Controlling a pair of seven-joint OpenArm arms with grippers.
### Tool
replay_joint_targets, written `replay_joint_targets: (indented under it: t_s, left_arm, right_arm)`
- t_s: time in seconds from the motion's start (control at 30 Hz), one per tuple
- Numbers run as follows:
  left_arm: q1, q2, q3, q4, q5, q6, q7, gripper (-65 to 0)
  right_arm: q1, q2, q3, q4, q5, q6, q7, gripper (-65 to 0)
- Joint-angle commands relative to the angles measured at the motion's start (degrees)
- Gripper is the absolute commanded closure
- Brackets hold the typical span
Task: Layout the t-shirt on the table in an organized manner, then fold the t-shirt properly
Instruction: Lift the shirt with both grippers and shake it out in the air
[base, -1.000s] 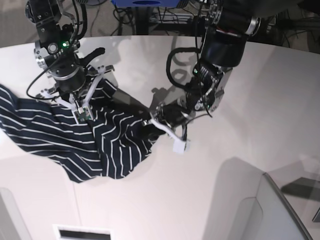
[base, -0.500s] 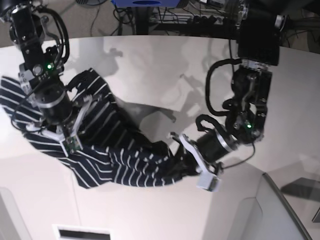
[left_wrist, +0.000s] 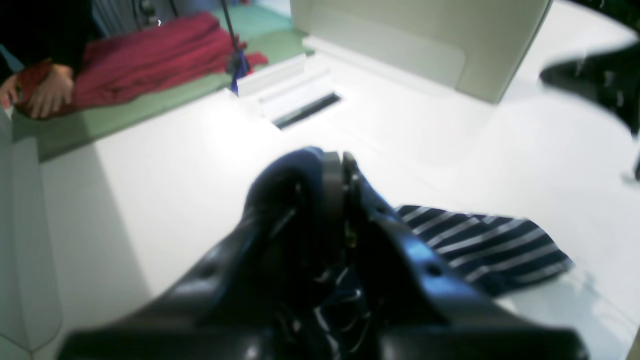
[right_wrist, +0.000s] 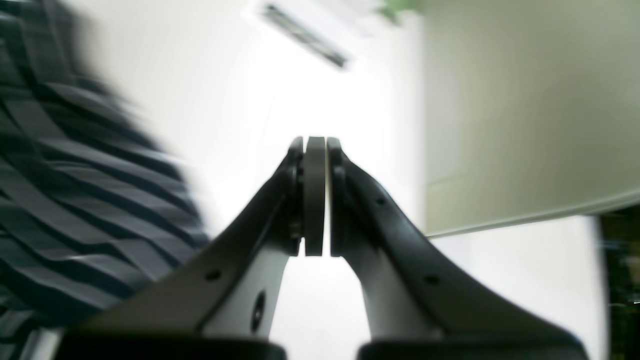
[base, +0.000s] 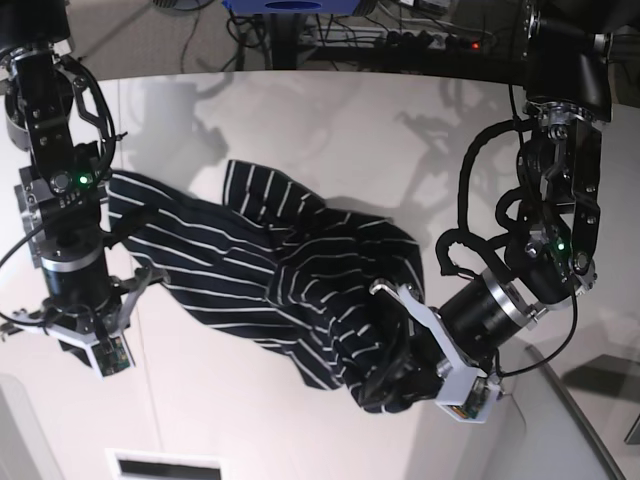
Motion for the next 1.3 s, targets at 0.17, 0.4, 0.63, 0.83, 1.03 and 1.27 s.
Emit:
replay_joint_targets:
  t_s: [0.17, 0.4, 0.63, 0.83, 1.03, 1.27]
  left_arm:
    - [1.14, 5.88, 0.62, 1.29, -0.56, -0.08, 4.95, 0.0]
    - [2.72, 13.53, 12.49, 1.29, -0.56, -0.08, 5.91, 0.0]
    - [-1.32, 17.22, 5.72, 1.38, -0.56, -0.08, 5.91, 0.0]
    - [-1.93, 14.94, 3.96, 1.55, -0.56, -0.08, 6.09, 0.0]
    - [-1.06, 14.23, 3.87, 1.55, -0.56, -0.08, 6.09, 0.0]
    - [-0.79, 14.41, 4.4, 1.55, -0.56, -0.08, 6.09, 0.0]
  right_arm:
    - [-5.71, -1.47, 0.35, 0.71, -0.66, 0.03, 1.43, 0.0]
    - [-12.92, -6.66, 0.88, -1.84, -0.66, 0.12, 1.26, 0.0]
    - [-20.3, -8.41, 0.96, -0.87, 9.18, 2.05, 1.43, -1.4]
    - [-20.3, -8.59, 6.41, -0.69, 33.36, 14.53, 1.34, -31.8]
    - [-17.05, -8.68, 6.15, -0.78, 34.24, 16.56, 1.26, -65.0]
    - [-8.61, -8.41, -0.09, -6.23, 34.15, 16.64, 1.34, -65.0]
